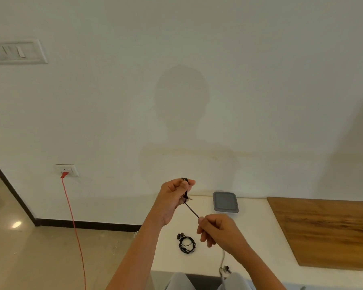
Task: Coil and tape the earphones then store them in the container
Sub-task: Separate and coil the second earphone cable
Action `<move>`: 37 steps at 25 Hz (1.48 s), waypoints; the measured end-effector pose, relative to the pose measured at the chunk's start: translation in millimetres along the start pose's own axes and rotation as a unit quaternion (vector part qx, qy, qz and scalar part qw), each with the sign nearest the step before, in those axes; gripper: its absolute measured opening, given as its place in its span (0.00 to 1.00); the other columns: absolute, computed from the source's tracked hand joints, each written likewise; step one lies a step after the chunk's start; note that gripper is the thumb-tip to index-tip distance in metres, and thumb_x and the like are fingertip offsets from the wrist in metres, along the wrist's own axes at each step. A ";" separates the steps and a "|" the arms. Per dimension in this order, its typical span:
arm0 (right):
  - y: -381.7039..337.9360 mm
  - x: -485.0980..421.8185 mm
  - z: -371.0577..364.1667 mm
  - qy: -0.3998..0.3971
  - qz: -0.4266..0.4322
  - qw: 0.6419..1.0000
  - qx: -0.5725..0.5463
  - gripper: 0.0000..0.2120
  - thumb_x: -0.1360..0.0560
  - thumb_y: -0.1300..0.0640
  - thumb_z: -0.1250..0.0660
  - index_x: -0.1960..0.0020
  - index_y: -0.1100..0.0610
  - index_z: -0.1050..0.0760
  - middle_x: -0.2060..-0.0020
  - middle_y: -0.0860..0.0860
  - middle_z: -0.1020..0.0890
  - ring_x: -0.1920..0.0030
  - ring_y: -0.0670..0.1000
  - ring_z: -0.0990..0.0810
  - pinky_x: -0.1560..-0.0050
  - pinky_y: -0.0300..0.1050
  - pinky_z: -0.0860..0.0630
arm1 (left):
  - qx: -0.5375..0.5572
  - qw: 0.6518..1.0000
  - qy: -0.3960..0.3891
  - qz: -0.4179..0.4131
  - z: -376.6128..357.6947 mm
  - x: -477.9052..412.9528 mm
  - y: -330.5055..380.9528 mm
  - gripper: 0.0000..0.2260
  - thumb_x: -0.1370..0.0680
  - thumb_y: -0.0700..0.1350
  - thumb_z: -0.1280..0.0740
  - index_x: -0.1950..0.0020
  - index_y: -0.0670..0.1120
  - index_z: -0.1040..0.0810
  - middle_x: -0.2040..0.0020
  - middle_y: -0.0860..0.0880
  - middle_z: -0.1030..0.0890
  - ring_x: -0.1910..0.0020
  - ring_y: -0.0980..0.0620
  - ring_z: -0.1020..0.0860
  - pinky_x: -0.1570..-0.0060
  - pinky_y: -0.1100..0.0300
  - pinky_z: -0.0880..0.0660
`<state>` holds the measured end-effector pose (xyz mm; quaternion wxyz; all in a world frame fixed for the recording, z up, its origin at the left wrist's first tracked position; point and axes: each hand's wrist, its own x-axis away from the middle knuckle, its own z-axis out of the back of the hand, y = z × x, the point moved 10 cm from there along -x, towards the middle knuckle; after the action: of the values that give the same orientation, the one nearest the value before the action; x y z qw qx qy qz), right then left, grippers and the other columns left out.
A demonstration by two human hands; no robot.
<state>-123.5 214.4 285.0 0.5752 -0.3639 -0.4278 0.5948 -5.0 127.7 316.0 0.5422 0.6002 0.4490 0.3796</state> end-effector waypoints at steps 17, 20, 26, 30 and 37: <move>-24.0 -62.4 32.5 0.018 0.047 0.990 -0.133 0.11 0.22 0.62 0.37 0.61 0.57 0.19 0.71 0.51 0.22 0.69 0.49 0.28 0.67 0.38 0.29 | 0.217 0.959 -0.176 0.037 -57.1 39.3 29.2 0.12 0.23 0.42 0.39 0.54 0.39 0.17 0.54 0.39 0.16 0.49 0.39 0.17 0.50 0.36 0.22; -6.3 -34.1 -3.7 -0.029 0.004 0.993 -0.111 0.16 0.20 0.53 0.39 0.59 0.58 0.19 0.70 0.50 0.19 0.71 0.47 0.26 0.67 0.37 0.27 | 0.252 0.962 -0.102 0.005 -36.4 21.2 33.9 0.11 0.23 0.42 0.39 0.53 0.39 0.18 0.47 0.38 0.17 0.43 0.38 0.20 0.47 0.37 0.23; -37.8 11.5 13.2 0.012 0.048 0.999 0.011 0.11 0.22 0.53 0.37 0.60 0.54 0.22 0.71 0.48 0.18 0.73 0.45 0.22 0.65 0.38 0.23 | -0.052 0.998 -0.025 -0.002 6.4 4.2 14.6 0.10 0.19 0.41 0.39 0.47 0.42 0.18 0.44 0.45 0.17 0.38 0.46 0.22 0.41 0.43 0.24; -86.8 3.4 48.6 0.078 0.122 0.988 0.060 0.08 0.23 0.56 0.36 0.60 0.51 0.22 0.73 0.45 0.22 0.74 0.43 0.28 0.70 0.36 0.30 | -0.064 0.991 -0.108 0.036 -14.1 17.4 5.0 0.11 0.19 0.41 0.39 0.46 0.38 0.20 0.46 0.41 0.17 0.40 0.45 0.21 0.41 0.39 0.26; -91.2 -49.7 66.8 0.049 0.118 0.992 0.005 0.04 0.26 0.55 0.30 0.59 0.54 0.19 0.71 0.45 0.21 0.71 0.41 0.27 0.69 0.33 0.30 | 0.092 0.971 -0.213 0.060 -52.1 42.8 23.6 0.11 0.21 0.42 0.40 0.54 0.40 0.19 0.56 0.39 0.16 0.42 0.34 0.21 0.46 0.38 0.23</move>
<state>-147.6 156.4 391.3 0.5228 -0.4377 -0.3499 0.6424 -37.9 184.3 344.5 0.5439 0.7406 0.3193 0.2318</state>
